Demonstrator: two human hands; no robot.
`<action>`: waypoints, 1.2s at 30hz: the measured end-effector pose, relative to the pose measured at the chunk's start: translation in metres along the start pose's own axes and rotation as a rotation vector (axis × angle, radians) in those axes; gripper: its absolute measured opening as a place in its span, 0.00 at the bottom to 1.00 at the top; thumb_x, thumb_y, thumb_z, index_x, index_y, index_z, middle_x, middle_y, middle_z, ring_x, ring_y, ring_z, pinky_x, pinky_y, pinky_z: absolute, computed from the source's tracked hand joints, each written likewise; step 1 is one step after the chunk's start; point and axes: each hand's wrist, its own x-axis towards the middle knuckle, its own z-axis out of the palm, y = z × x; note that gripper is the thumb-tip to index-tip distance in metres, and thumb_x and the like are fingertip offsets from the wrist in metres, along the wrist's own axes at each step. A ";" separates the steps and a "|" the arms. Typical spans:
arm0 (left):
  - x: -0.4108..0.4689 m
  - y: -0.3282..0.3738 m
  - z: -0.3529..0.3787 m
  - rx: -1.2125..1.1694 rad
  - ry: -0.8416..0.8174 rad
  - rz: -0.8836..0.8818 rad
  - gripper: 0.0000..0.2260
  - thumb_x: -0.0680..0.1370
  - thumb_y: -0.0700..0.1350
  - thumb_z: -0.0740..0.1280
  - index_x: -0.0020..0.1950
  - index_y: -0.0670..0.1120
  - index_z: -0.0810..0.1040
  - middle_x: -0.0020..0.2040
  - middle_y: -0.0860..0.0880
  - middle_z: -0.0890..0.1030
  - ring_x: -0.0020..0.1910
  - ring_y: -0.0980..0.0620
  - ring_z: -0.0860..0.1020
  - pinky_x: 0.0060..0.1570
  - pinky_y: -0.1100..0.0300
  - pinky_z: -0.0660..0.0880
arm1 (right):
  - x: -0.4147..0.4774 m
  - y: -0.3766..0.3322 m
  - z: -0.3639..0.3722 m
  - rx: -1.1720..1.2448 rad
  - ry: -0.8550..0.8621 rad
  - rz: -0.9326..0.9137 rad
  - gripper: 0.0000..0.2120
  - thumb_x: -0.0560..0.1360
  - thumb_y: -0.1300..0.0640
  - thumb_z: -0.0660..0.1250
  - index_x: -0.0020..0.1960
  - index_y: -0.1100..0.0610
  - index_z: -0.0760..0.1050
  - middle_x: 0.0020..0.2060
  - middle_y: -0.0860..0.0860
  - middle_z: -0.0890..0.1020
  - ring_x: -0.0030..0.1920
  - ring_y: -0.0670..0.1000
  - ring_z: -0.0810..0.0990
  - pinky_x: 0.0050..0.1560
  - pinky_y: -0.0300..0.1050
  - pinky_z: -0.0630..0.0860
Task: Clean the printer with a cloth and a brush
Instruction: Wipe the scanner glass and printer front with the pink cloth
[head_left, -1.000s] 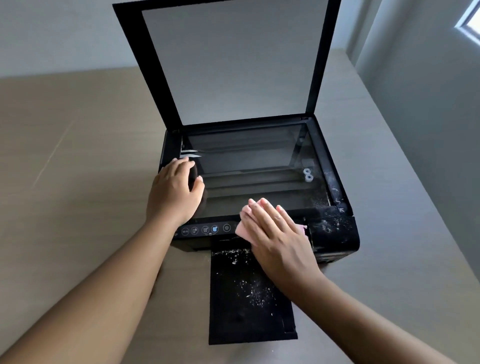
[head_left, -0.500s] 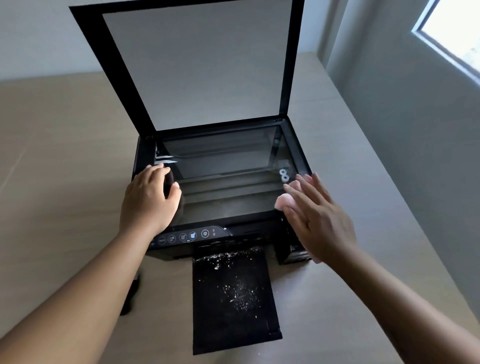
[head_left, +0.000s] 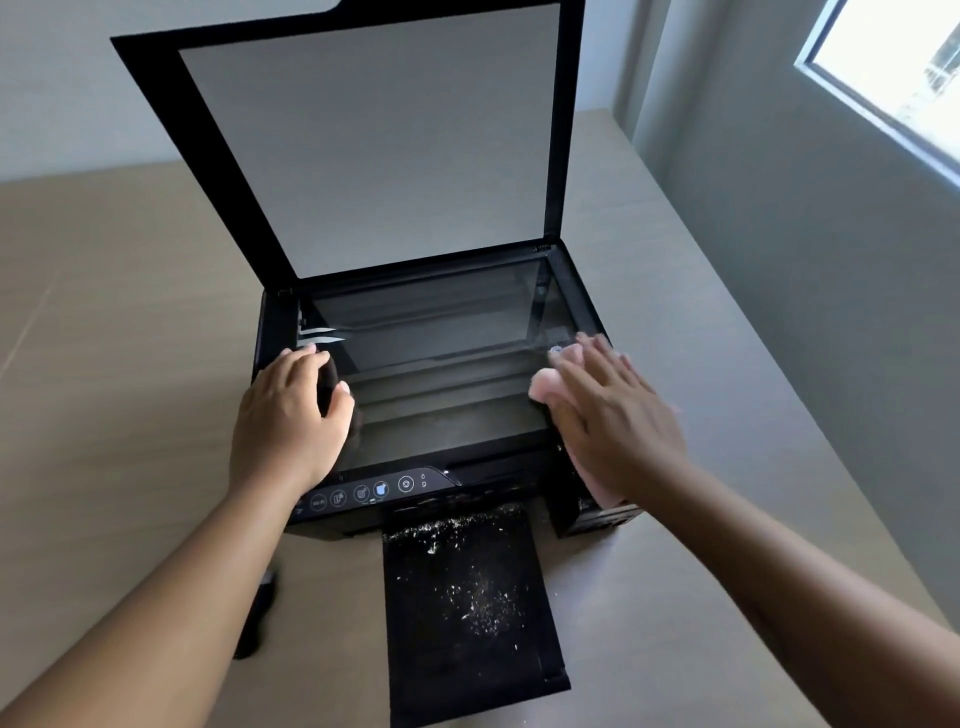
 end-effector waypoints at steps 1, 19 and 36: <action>-0.001 0.000 0.000 0.001 -0.001 -0.002 0.18 0.77 0.49 0.63 0.65 0.44 0.73 0.69 0.46 0.73 0.70 0.45 0.67 0.69 0.47 0.64 | 0.000 -0.009 0.003 -0.017 -0.012 -0.093 0.21 0.79 0.46 0.53 0.70 0.48 0.69 0.74 0.53 0.67 0.76 0.52 0.59 0.74 0.49 0.59; -0.001 0.001 -0.001 0.002 -0.011 -0.014 0.18 0.78 0.50 0.62 0.66 0.44 0.73 0.70 0.47 0.72 0.71 0.46 0.66 0.69 0.48 0.63 | -0.030 0.003 -0.007 -0.035 -0.023 -0.155 0.20 0.77 0.52 0.53 0.68 0.48 0.68 0.71 0.46 0.70 0.74 0.49 0.64 0.74 0.47 0.61; -0.001 0.001 -0.004 -0.002 -0.018 -0.006 0.24 0.75 0.56 0.56 0.64 0.45 0.74 0.68 0.46 0.74 0.69 0.45 0.69 0.68 0.47 0.66 | 0.003 -0.031 -0.085 1.206 -0.429 0.355 0.10 0.82 0.52 0.59 0.60 0.51 0.74 0.49 0.51 0.81 0.45 0.46 0.80 0.44 0.42 0.79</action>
